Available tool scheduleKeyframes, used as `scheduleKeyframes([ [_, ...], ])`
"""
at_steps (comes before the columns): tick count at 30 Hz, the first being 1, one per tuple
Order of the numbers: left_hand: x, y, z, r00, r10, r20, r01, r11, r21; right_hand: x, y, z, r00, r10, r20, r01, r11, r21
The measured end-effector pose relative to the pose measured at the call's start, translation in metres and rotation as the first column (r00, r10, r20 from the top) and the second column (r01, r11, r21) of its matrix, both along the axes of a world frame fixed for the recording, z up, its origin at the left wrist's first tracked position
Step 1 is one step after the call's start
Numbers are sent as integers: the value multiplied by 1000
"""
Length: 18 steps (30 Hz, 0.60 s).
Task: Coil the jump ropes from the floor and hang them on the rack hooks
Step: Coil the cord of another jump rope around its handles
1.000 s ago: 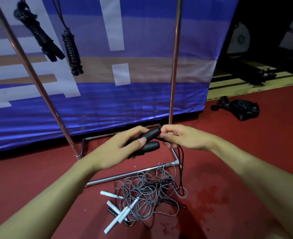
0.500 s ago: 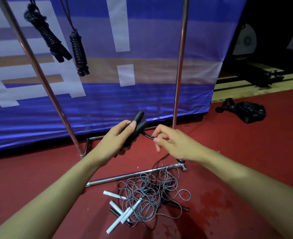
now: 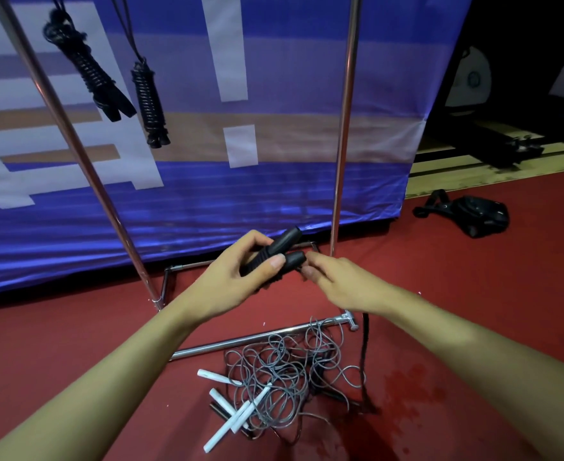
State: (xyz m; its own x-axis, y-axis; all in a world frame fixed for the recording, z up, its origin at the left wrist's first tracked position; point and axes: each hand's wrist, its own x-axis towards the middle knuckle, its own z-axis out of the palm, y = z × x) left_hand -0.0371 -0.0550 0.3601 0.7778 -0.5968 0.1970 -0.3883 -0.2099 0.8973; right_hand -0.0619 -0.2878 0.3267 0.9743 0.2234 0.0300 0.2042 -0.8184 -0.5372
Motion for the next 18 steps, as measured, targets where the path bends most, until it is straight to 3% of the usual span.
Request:
scheduleKeyframes([
  [4, 10, 8, -2, 987, 147, 71, -151, 987, 59, -9, -5, 2, 993, 118, -25, -118, 993, 9],
  [9, 23, 10, -12, 932, 314, 180, -342, 926, 157, -18, 14, 16, 993, 110, 49, -109, 994, -15],
  [14, 27, 11, -20, 937, 261, 231, -323, 899, 295, -28, 26, 34, 937, 161, 309, -23, 913, -407],
  [18, 26, 12, -17, 962, 174, 212, -244, 897, 370, -25, 21, 42, 809, 304, 503, 18, 843, -538],
])
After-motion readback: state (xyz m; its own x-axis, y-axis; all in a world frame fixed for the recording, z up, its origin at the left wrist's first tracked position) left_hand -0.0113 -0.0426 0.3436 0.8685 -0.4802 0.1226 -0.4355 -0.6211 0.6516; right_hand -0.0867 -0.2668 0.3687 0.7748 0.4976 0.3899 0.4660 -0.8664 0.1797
